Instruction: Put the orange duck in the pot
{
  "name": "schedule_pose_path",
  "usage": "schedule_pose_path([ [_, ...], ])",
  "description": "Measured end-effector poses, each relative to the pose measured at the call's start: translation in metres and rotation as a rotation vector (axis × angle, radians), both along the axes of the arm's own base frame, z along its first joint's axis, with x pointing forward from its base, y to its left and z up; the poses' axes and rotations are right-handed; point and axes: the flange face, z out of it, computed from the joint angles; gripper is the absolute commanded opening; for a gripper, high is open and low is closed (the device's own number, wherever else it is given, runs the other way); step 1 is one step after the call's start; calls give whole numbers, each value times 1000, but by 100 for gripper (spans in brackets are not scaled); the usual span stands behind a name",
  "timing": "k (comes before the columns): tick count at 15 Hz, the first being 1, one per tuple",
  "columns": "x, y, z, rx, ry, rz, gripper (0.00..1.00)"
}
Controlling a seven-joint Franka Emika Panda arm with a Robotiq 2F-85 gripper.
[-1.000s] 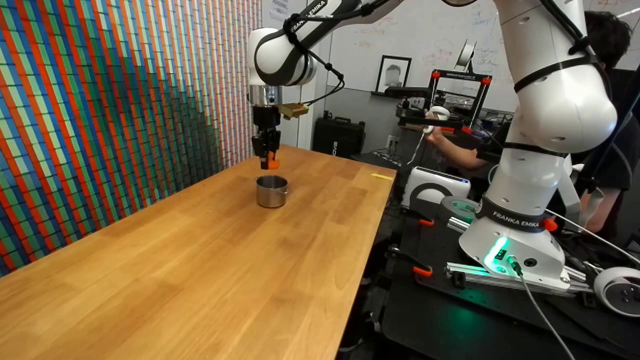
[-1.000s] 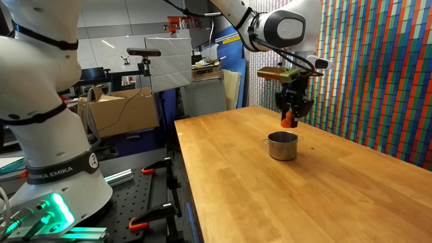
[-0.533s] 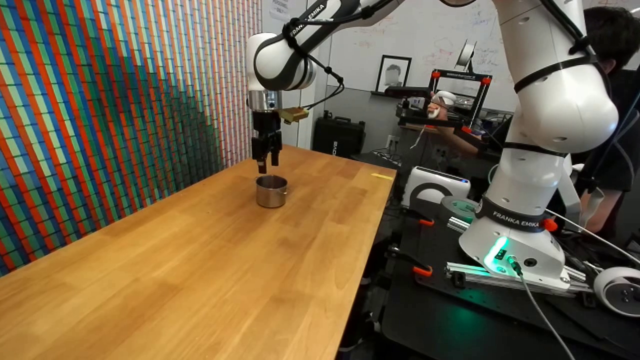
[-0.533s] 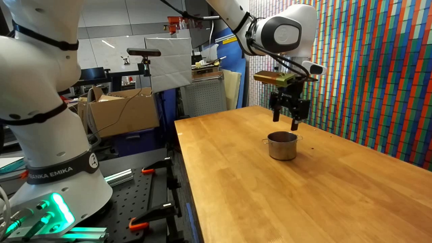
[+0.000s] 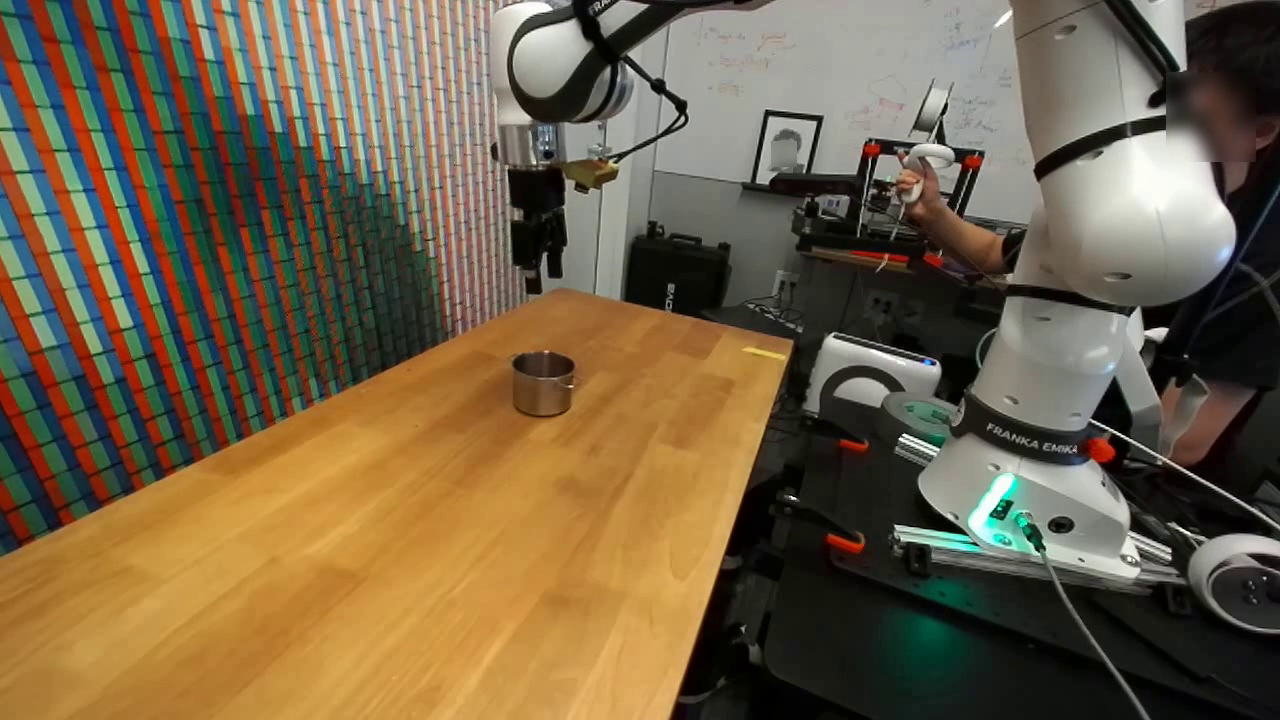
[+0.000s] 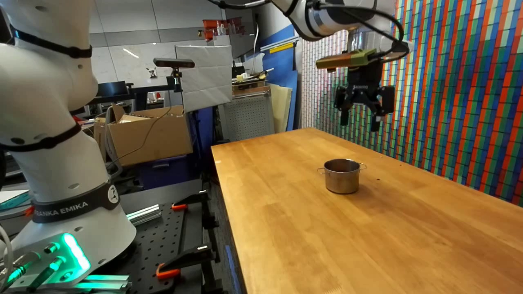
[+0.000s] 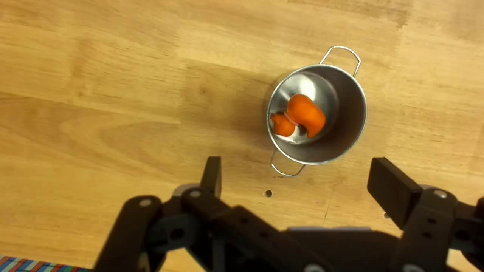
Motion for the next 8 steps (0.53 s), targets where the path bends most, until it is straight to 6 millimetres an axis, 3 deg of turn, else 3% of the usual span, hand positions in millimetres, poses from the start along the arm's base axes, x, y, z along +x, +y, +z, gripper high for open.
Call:
schedule_pose_path([
  [5,-10,-22,57,-33,45,50,100],
  [8,-12,-23,58,-34,48,50,100],
])
